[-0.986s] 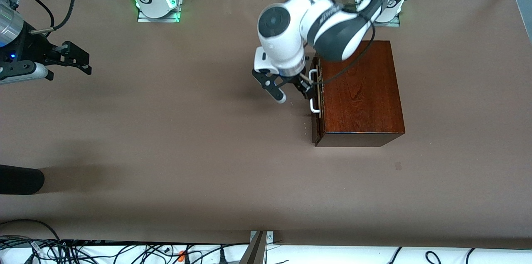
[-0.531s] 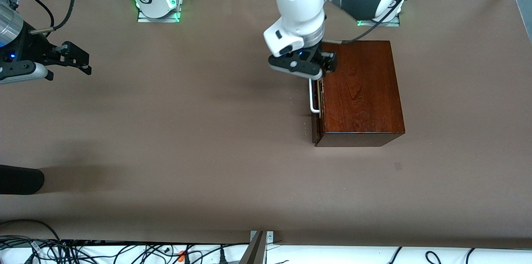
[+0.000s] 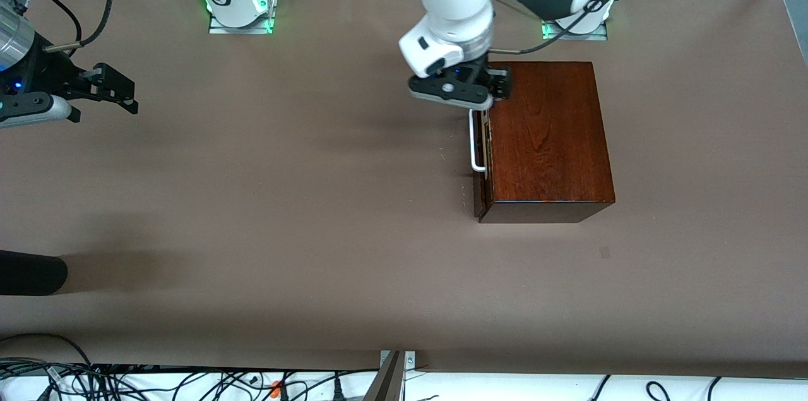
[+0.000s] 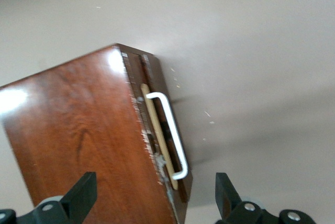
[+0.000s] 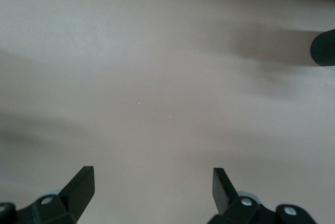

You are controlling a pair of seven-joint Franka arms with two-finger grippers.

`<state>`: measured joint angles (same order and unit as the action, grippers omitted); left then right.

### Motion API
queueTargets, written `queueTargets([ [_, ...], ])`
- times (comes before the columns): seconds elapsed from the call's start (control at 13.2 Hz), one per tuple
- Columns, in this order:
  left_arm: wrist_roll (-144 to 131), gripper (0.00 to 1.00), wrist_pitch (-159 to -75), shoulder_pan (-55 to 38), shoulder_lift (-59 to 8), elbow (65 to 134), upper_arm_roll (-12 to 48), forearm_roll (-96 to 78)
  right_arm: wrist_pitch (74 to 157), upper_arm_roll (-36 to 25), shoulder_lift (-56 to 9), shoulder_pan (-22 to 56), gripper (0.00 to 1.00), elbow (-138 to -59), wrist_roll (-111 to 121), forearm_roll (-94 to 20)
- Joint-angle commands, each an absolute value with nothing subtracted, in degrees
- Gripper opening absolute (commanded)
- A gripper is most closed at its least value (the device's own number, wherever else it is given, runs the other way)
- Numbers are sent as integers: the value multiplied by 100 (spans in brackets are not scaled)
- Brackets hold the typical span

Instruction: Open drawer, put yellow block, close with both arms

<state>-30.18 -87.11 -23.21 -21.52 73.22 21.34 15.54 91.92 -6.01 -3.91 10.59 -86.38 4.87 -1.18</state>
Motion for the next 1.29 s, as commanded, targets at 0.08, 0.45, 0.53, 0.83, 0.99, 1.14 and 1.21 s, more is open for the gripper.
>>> queueTargets([
  [0.08,-2953,100,-8386,-1138,-1329,7365,2118,874,9193,-598,-413,1046,100,-8561,466,-123],
  [0.45,-2035,100,-7901,-817,-581,7759,786,1,9193,-598,-413,1055,100,-8561,466,-123],
  [0.53,-1769,100,-7901,-826,-484,7848,408,-209,9202,-598,-413,1055,100,-8561,466,-123],
  [0.83,-742,100,-8173,-844,-343,8270,-324,-395,9211,-589,-413,1063,100,-8561,466,-123],
  [0.99,23,100,-8628,-835,-194,8576,-465,-422,9211,-589,-413,1063,100,-8561,466,-132],
  [1.14,18,100,-8657,-844,-158,8631,-475,-422,9211,-589,-413,1063,100,-8561,466,-132],
  [1.21,-26,100,-8657,-844,-176,8622,-475,-422,9237,-589,-413,1063,100,-8561,466,-132],
])
